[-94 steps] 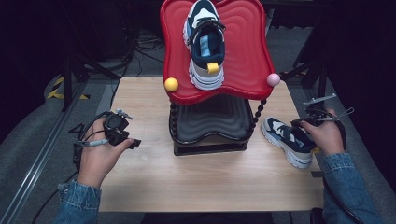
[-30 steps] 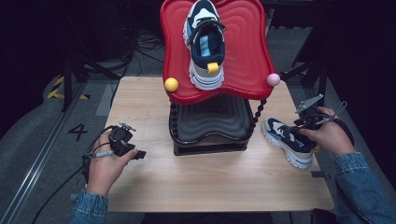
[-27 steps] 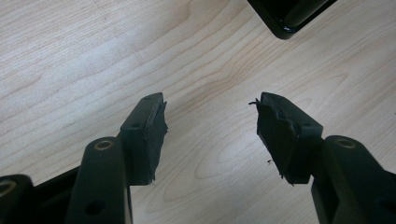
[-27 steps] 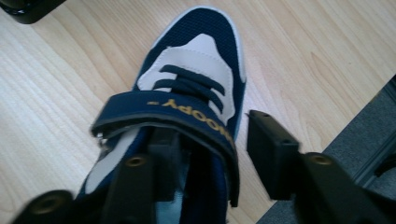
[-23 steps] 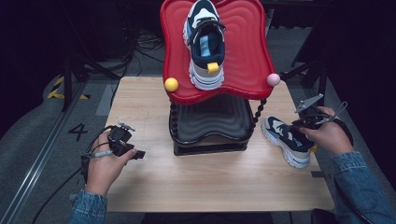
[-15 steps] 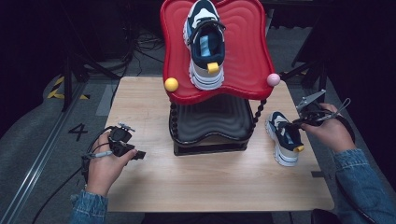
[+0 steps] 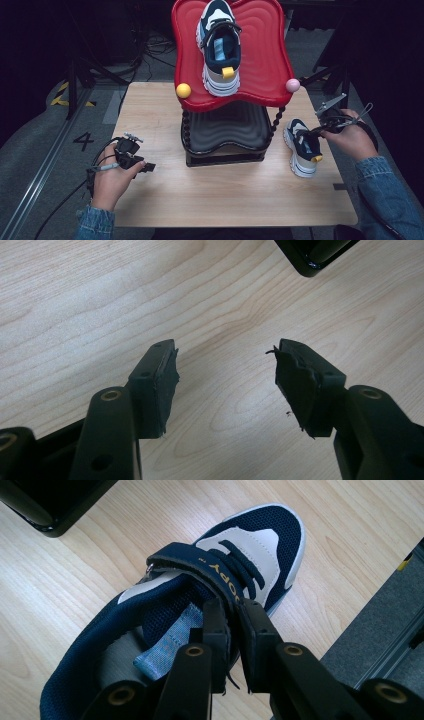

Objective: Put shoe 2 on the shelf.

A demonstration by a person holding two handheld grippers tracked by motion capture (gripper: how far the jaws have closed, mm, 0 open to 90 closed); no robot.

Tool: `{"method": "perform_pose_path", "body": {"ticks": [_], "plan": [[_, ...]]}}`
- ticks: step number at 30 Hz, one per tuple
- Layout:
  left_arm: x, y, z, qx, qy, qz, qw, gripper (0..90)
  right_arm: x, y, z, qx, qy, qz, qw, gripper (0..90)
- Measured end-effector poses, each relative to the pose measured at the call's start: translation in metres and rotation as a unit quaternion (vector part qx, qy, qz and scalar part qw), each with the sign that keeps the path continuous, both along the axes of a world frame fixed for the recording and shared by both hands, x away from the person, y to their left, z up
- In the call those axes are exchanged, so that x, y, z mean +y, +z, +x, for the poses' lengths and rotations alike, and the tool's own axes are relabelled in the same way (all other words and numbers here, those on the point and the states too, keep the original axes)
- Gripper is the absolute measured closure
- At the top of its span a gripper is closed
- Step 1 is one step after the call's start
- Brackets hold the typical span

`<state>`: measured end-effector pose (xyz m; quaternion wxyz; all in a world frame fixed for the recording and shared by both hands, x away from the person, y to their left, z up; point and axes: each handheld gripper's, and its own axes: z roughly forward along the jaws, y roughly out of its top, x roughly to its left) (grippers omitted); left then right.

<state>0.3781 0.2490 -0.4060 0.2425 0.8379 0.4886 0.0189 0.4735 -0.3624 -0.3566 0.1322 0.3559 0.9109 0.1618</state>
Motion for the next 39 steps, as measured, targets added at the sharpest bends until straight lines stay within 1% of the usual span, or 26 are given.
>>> {"method": "perform_pose_path", "body": {"ticks": [1, 4, 8, 10, 14, 18, 20, 22, 25, 27, 31, 34, 35, 36, 39], "plan": [[0.0, 0.0, 0.0, 0.004, 0.002, -0.004, 1.0, 42.4, 0.001, 0.001, 0.0, 0.002, 0.0, -0.001, 1.0, 83.9], [0.001, 0.0, -0.001, 0.001, 0.003, -0.005, 1.0, 42.4, 0.006, 0.008, -0.002, 0.013, -0.005, 0.0, 0.9999, 84.5], [0.003, -0.001, -0.002, 0.002, 0.004, -0.009, 0.9999, 42.4, 0.01, 0.019, -0.006, 0.02, -0.009, 0.002, 0.9998, 85.0], [0.004, -0.001, -0.002, 0.0, 0.004, -0.005, 1.0, 42.4, 0.012, 0.027, -0.008, 0.021, -0.01, 0.003, 0.9997, 85.1], [0.005, -0.001, -0.002, 0.001, 0.002, -0.007, 1.0, 42.3, 0.016, 0.047, -0.014, 0.016, -0.01, 0.003, 0.9998, 85.1], [0.006, -0.001, -0.002, 0.002, 0.001, -0.01, 0.9999, 42.1, 0.02, 0.066, -0.02, 0.02, -0.011, 0.009, 0.9997, 85.1], [0.005, -0.001, -0.002, 0.004, 0.001, -0.012, 0.9999, 41.9, 0.021, 0.075, -0.022, 0.019, -0.011, 0.01, 0.9997, 85.1], [0.006, -0.002, -0.002, 0.004, 0.0, -0.008, 1.0, 41.8, 0.023, 0.085, -0.025, 0.02, -0.012, 0.009, 0.9997, 85.1], [0.005, -0.003, -0.002, 0.008, 0.002, -0.013, 0.9999, 41.7, 0.024, 0.098, -0.028, 0.022, -0.016, 0.009, 0.9996, 85.1], [0.005, -0.004, -0.002, 0.01, 0.002, -0.009, 0.9999, 41.7, 0.024, 0.105, -0.03, 0.019, -0.017, 0.01, 0.9996, 85.1], [0.006, -0.005, -0.002, 0.011, 0.001, -0.006, 0.9999, 41.7, 0.025, 0.121, -0.033, 0.025, -0.021, 0.006, 0.9995, 85.1], [0.006, -0.006, -0.002, 0.014, 0.0, -0.011, 0.9998, 41.8, 0.025, 0.135, -0.036, 0.03, -0.024, 0.002, 0.9993, 85.1], [0.006, -0.007, -0.001, 0.014, -0.001, -0.008, 0.9999, 41.8, 0.025, 0.135, -0.036, 0.03, -0.024, 0.002, 0.9993, 85.1], [0.005, -0.007, -0.001, 0.016, -0.002, -0.009, 0.9998, 41.8, 0.025, 0.143, -0.037, 0.033, -0.025, 0.004, 0.9991, 85.1], [0.005, -0.007, 0.0, 0.016, -0.004, -0.006, 0.9998, 41.7, 0.025, 0.152, -0.039, 0.035, -0.026, 0.003, 0.9991, 85.1]]}}
